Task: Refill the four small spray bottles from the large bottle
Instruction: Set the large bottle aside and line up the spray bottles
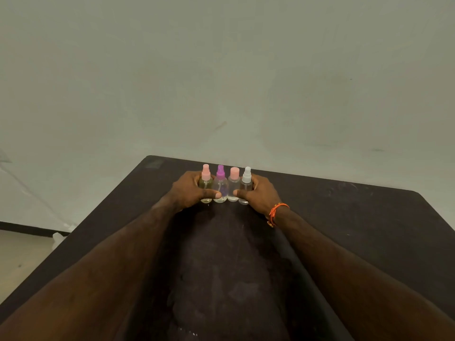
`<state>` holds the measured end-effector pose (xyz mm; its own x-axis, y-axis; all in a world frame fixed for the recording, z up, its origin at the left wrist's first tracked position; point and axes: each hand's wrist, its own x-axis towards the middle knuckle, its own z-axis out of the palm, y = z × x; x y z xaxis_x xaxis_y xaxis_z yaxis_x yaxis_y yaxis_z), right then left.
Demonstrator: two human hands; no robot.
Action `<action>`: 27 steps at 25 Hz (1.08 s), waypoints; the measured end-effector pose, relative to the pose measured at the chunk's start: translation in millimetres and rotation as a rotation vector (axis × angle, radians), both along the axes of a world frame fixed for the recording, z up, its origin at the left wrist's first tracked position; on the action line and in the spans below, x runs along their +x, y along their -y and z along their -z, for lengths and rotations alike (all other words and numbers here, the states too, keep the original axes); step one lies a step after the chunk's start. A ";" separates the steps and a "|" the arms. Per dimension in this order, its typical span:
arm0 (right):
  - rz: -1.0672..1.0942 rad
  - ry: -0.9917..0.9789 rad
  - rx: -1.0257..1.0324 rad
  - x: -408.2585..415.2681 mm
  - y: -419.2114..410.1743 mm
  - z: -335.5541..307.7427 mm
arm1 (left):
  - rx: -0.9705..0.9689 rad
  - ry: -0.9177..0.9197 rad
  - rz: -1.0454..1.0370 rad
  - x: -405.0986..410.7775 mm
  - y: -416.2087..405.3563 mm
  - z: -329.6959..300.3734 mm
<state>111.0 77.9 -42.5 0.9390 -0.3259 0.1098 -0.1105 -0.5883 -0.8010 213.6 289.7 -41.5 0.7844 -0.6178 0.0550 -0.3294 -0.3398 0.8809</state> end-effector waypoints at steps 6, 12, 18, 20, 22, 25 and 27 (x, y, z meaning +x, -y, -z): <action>-0.008 0.007 0.017 44.9 15.4 2.3 | -0.026 0.006 0.041 41.3 16.2 -4.0; -0.027 0.024 0.079 66.3 22.7 9.6 | -0.031 -0.002 0.063 65.0 21.7 -2.0; 0.002 -0.012 0.112 62.4 19.2 10.9 | -0.022 -0.024 0.047 58.5 20.7 -2.4; 0.016 -0.033 0.137 54.4 15.5 8.3 | 0.027 0.011 -0.034 58.1 17.3 2.2; 0.014 -0.043 0.164 43.0 16.1 5.4 | 0.143 0.090 -0.147 55.5 11.6 4.2; 0.060 -0.111 0.075 12.9 19.9 -4.5 | 0.436 0.233 -0.314 28.9 -1.7 -5.3; 0.095 -0.166 -0.044 -12.1 21.7 -13.3 | 0.627 0.393 -0.355 0.0 -11.5 -19.0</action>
